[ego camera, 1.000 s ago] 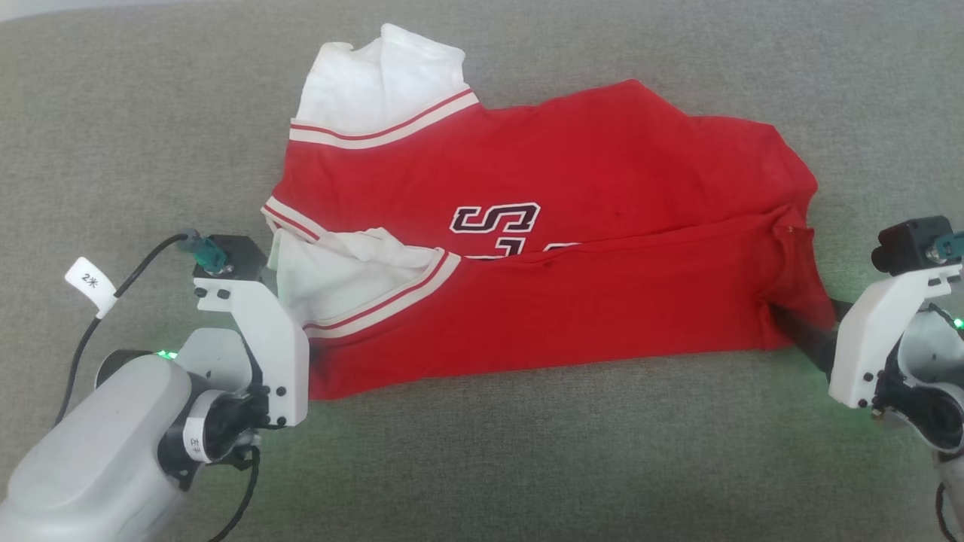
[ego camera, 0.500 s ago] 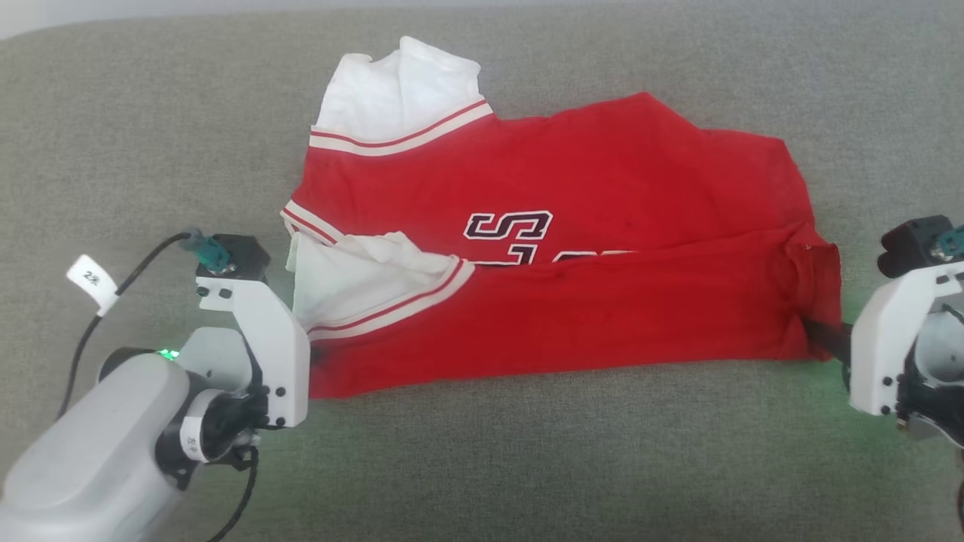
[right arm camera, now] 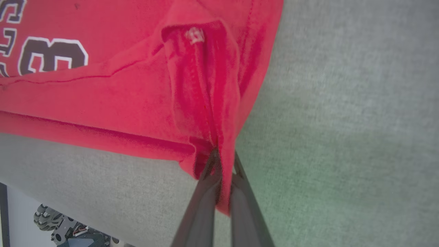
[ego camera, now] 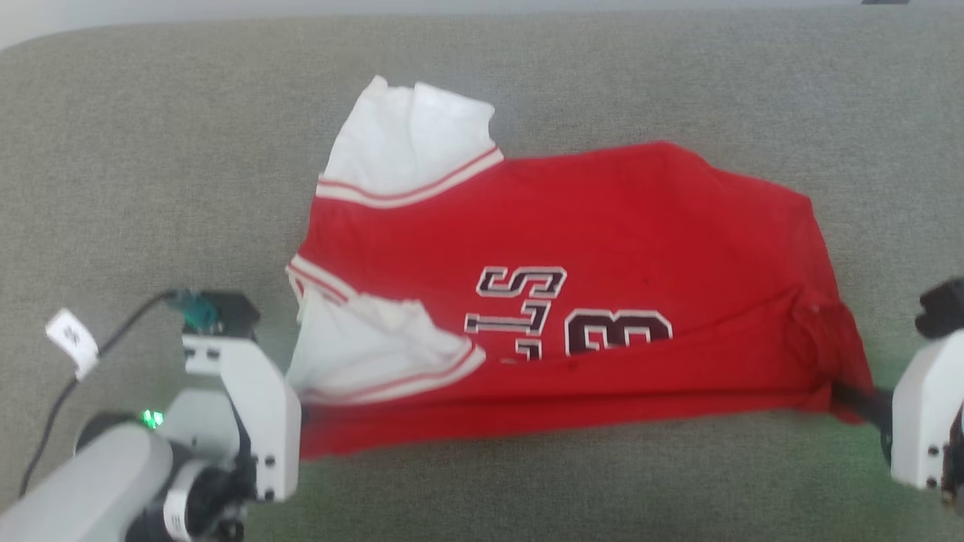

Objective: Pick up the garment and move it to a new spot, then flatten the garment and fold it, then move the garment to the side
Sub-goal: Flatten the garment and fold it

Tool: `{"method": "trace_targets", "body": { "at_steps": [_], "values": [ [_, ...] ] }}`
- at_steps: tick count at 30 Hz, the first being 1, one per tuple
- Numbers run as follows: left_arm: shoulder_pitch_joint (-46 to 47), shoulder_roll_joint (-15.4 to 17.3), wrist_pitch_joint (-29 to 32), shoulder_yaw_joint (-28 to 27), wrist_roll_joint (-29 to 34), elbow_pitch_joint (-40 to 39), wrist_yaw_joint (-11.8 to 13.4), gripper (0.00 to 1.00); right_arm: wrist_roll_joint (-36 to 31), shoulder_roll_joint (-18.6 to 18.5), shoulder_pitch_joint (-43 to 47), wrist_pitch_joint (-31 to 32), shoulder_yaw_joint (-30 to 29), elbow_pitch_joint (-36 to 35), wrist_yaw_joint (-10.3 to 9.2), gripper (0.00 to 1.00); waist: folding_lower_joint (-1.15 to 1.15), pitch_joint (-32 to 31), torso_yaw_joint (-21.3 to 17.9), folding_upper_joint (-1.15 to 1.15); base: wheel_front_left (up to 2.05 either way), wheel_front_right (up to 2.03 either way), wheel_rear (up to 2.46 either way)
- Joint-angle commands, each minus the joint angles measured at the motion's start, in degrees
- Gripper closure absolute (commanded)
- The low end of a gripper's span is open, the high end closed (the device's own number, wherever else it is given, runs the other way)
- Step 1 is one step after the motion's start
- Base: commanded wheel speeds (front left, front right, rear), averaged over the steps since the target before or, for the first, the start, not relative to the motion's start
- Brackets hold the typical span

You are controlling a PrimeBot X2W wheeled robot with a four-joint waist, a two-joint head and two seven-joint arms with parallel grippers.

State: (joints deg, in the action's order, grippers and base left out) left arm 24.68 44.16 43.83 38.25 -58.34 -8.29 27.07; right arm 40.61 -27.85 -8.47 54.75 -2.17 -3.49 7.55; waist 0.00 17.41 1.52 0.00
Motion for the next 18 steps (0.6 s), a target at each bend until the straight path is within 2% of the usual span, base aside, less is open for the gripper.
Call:
{"method": "trace_targets", "body": {
  "at_steps": [1,5,9,10,11,12,13,14,15,16,18],
  "values": [
    [-2.41,0.86,-0.04,-0.02,-0.73,-1.00,1.10,1.00,-0.28,0.81,2.25,0.77,-1.41,-1.22,-0.11,1.00,0.00,0.20,0.08,0.00,0.00,0.00,0.00],
    [-5.65,0.78,-1.07,0.61,-0.86,-1.40,1.68,1.00,-0.74,2.87,5.31,1.36,-2.43,-2.34,-0.11,1.00,0.00,0.47,0.13,0.00,0.00,0.00,0.00],
    [-7.09,-0.89,-2.66,1.41,-1.09,1.82,0.13,1.00,-1.74,4.20,5.54,0.66,-1.12,0.05,-0.11,1.00,0.00,0.46,-0.05,0.00,0.00,0.00,0.00],
    [-7.10,-1.35,-2.95,1.81,-1.09,2.82,-0.56,0.84,-2.11,4.39,5.10,0.33,-0.54,0.83,-0.11,1.00,0.00,0.46,-0.10,0.00,0.00,0.00,0.00],
    [-7.10,-1.35,-2.95,1.81,-1.09,2.82,-0.56,0.84,-2.11,4.39,5.10,0.33,-0.54,0.83,-0.11,1.00,0.00,0.46,-0.10,0.00,0.00,0.00,0.00],
    [-6.70,-1.90,-3.51,2.19,-0.68,3.88,-1.46,0.37,-2.07,4.74,4.61,-0.22,0.02,1.76,-0.11,0.76,0.00,0.45,-0.18,0.00,0.00,0.00,0.00],
    [-6.25,-2.66,-4.28,2.21,-0.46,5.04,-2.10,0.00,-2.15,5.00,4.04,-0.72,0.51,2.49,-0.11,0.53,0.00,0.44,-0.24,0.00,0.00,0.00,0.00],
    [-5.78,-3.21,-4.83,2.10,-0.59,6.09,-2.75,0.00,-2.23,5.04,3.53,-1.12,1.07,3.25,-0.11,0.18,0.00,0.39,-0.28,0.00,0.00,0.00,0.00],
    [-5.33,-3.46,-5.27,2.04,-0.61,7.14,-3.24,0.00,-2.17,4.97,3.03,-1.50,1.68,3.86,-0.11,0.04,0.00,0.27,-0.32,0.00,0.00,0.00,0.00],
    [-4.94,-3.52,-5.50,1.82,-0.65,8.11,-3.53,0.00,-1.97,4.94,2.48,-2.01,1.99,4.04,-0.11,0.00,0.00,0.11,-0.38,0.00,0.00,0.00,0.00],
    [-4.40,-3.25,-5.68,1.39,-0.75,8.97,-4.04,0.00,-1.77,4.55,1.74,-2.64,2.20,4.61,-0.11,0.00,0.00,-0.40,-0.48,0.00,0.00,0.00,0.00]
  ]
}}
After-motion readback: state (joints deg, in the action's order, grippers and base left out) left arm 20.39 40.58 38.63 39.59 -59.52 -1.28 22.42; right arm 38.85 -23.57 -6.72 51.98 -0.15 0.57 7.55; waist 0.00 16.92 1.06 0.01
